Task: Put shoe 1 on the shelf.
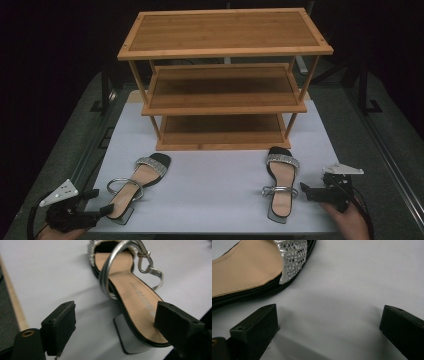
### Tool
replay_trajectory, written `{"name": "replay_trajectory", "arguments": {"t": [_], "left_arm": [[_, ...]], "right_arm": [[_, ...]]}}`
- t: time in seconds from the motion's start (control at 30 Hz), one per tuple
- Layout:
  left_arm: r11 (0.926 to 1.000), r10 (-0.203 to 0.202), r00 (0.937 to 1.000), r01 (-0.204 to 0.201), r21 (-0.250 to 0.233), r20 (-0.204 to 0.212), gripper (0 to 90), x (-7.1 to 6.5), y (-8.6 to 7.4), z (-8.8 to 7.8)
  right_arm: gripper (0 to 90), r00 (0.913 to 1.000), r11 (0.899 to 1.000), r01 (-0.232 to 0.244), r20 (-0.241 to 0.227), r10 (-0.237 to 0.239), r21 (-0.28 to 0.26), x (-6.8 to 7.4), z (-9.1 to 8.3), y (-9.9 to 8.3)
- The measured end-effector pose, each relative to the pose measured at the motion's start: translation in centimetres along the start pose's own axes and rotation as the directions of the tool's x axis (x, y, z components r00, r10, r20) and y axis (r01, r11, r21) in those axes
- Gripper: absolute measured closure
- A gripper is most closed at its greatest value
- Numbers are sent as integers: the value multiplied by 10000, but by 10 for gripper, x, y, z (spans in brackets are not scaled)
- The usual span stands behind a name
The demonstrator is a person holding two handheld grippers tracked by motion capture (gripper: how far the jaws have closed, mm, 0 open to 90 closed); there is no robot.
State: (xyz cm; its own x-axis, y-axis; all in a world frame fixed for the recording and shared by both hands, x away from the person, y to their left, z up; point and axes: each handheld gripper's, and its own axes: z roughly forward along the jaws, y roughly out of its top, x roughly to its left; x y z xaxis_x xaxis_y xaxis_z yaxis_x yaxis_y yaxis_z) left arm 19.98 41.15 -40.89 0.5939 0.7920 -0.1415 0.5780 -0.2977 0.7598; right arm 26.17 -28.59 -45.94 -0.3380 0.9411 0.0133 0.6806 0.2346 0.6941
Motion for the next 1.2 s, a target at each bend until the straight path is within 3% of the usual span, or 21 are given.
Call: {"name": "replay_trajectory", "arguments": {"t": [0.2,0.37,0.5,0.6,0.93,1.17,1.2], "left_arm": [[9998,147,9998,-148,112,142,140,-15,5,13],[9999,10,9997,-13,127,234,140,-17,6,18],[9985,131,9997,-142,537,205,138,-23,5,27],[9954,353,9994,-357,894,56,136,-29,4,39],[9940,239,9995,-214,1072,-221,150,-30,0,50],[9920,212,9993,-173,1253,-301,215,-31,1,54],[9936,139,9996,-112,1126,-228,273,-31,2,53]], "right_arm": [[11,10000,10000,-8,2,8,2,0,0,0],[11,10000,10000,1,2,-1,-4,0,0,0],[11,10000,10000,3,4,-3,-7,0,0,0],[11,10000,10000,2,3,-2,-2,0,0,0],[12,10000,10000,0,7,0,-1,0,0,0],[11,10000,10000,0,4,0,0,0,0,0],[11,10000,10000,-1,3,1,1,0,0,0]]}}
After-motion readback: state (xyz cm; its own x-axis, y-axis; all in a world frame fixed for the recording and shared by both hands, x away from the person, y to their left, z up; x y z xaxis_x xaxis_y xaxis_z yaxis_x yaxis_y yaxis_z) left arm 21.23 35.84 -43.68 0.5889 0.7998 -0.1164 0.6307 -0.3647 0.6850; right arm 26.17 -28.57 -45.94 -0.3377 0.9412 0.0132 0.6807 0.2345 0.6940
